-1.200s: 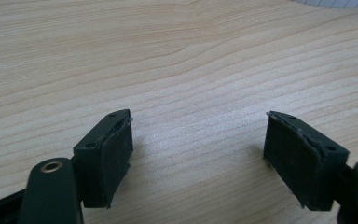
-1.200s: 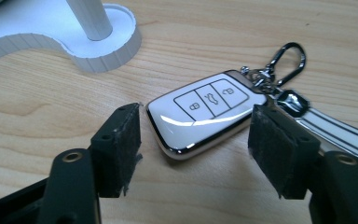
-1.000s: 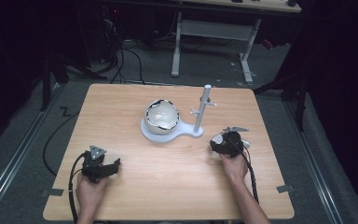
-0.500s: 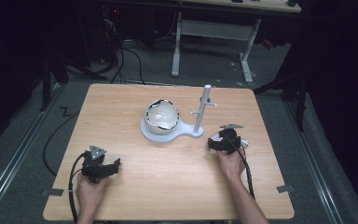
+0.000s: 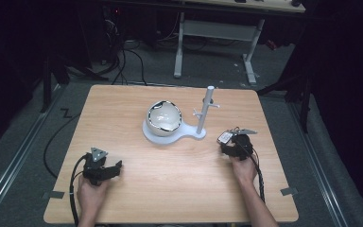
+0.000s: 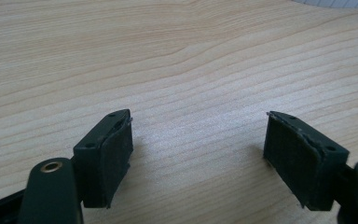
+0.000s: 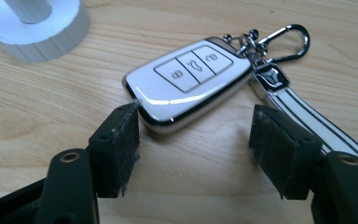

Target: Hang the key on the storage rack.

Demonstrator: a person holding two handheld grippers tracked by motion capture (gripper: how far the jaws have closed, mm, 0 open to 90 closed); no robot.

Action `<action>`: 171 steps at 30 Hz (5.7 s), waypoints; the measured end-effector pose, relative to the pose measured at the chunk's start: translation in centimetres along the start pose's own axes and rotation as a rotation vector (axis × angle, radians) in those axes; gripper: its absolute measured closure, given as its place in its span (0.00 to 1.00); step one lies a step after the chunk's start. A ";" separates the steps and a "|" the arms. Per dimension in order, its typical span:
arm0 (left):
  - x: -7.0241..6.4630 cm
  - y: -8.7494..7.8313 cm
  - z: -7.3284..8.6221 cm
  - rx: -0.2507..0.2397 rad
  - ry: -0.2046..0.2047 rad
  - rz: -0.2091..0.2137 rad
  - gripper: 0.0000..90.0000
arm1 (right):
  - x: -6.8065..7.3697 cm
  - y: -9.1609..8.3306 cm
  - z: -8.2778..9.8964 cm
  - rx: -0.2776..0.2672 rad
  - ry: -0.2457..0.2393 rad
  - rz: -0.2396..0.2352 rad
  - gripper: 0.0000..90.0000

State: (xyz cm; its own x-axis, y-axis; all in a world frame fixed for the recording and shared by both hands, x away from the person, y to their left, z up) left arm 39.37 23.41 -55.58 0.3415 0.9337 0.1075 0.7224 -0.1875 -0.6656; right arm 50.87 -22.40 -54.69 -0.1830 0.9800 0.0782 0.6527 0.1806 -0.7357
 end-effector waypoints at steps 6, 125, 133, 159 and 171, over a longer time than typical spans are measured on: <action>0.0 0.0 0.0 0.000 0.000 0.000 0.27 | -0.6 -0.7 -0.2 -0.018 0.032 0.001 0.38; 0.0 0.0 0.0 0.000 0.000 0.001 0.27 | 3.2 -15.5 -10.7 -0.340 -0.003 -0.480 0.57; 0.0 0.0 0.0 -0.001 0.000 0.001 0.27 | 4.1 -15.6 -12.2 -0.348 -0.009 -0.471 0.57; 0.0 0.0 0.0 -0.001 0.001 0.002 0.27 | 7.1 -16.5 -13.3 -0.367 -0.049 -0.511 0.57; 0.0 0.0 0.0 -0.001 0.001 0.002 0.27 | 7.7 -16.8 -13.4 -0.365 -0.044 -0.539 0.57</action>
State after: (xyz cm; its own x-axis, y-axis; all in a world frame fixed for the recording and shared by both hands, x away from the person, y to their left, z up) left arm 39.36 23.39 -55.59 0.3434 0.9331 0.1064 0.7221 -0.1899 -0.6652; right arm 48.31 -16.78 -32.69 -0.5792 0.7414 0.3390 0.6675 0.6700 -0.3249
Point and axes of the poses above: each handheld gripper's, and its own axes: y roughly forward along the jaws, z roughly out of its underside, x roughly to its left, the point moved 7 cm from there along y, roughly forward along the jaws, and after that the axes turned 9 degrees about y, right-handed, at the moved point
